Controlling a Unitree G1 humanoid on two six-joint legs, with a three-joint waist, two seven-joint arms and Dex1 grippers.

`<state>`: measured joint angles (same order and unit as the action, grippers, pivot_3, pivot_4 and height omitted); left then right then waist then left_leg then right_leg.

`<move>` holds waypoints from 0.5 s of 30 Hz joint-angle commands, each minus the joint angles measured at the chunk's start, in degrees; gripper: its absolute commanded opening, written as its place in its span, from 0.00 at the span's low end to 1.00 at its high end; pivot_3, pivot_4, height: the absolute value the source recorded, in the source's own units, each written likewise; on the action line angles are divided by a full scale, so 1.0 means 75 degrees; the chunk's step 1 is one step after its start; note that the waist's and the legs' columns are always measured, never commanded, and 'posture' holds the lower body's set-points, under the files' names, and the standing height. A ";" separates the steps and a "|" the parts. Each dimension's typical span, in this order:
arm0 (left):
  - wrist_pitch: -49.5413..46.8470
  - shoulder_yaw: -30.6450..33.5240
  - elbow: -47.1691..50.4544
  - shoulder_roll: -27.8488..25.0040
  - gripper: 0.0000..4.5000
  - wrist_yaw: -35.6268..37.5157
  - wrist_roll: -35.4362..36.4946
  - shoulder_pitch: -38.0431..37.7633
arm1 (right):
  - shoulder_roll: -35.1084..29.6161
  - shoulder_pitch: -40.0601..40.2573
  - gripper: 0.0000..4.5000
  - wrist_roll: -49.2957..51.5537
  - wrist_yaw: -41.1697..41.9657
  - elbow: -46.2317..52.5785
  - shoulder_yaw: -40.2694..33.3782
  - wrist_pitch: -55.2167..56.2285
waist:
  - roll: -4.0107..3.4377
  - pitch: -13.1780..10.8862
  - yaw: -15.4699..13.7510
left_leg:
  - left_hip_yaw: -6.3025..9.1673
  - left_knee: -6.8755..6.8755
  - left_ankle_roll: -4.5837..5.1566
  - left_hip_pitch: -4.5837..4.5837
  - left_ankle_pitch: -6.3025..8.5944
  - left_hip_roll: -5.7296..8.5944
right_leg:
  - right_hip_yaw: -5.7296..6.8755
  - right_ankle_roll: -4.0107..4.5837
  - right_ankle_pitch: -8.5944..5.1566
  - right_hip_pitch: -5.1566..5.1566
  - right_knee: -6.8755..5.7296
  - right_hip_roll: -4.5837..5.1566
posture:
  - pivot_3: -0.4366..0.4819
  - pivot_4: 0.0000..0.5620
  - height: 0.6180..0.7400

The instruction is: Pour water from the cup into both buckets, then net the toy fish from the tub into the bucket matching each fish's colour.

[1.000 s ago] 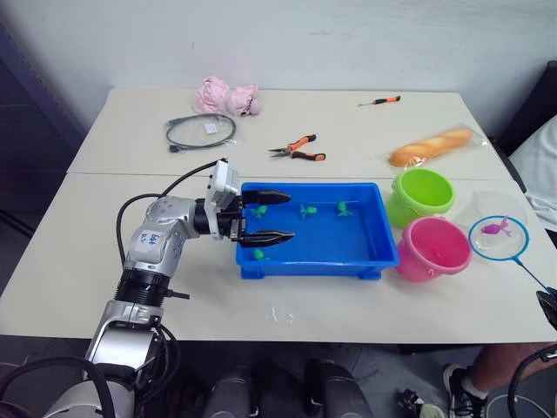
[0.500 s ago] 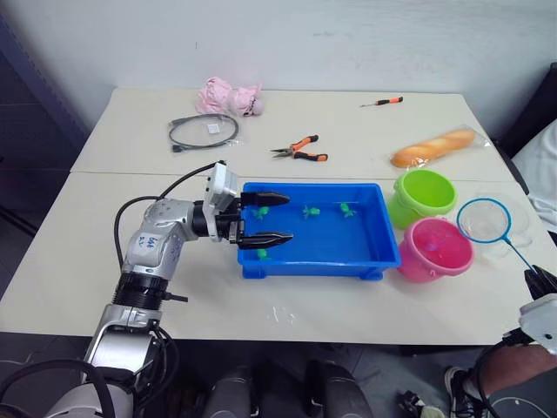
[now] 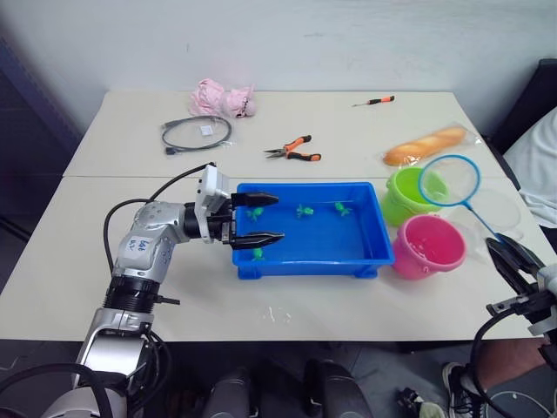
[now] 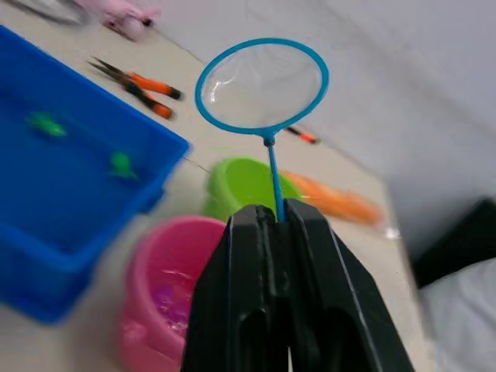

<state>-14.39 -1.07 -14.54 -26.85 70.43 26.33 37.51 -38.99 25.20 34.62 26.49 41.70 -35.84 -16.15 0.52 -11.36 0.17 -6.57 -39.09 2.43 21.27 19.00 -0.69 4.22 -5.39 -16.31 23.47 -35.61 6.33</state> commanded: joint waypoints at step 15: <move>0.0186 0.0595 0.0553 -0.0605 0.99 -0.0409 0.0002 -0.0909 | -0.1825 -0.4503 0.00 0.7086 -0.6042 -0.1114 0.3474 -0.6182 | 0.0002 0.0001 -0.0003 | 0.0018 0.0000 0.0002 0.0037 -0.0002 0.0006 | 0.0028 0.0011 -0.0006 0.0020 0.0012 0.0019 | 0.48 0.27 1.00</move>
<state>-13.35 2.26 -12.86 -30.42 67.07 26.11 31.33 -52.44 -6.84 83.33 -14.88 34.34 -10.76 -61.79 0.54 -11.36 0.15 -6.44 -39.09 2.45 21.54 18.98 -0.65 4.44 -5.31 -16.35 23.63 -35.53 6.47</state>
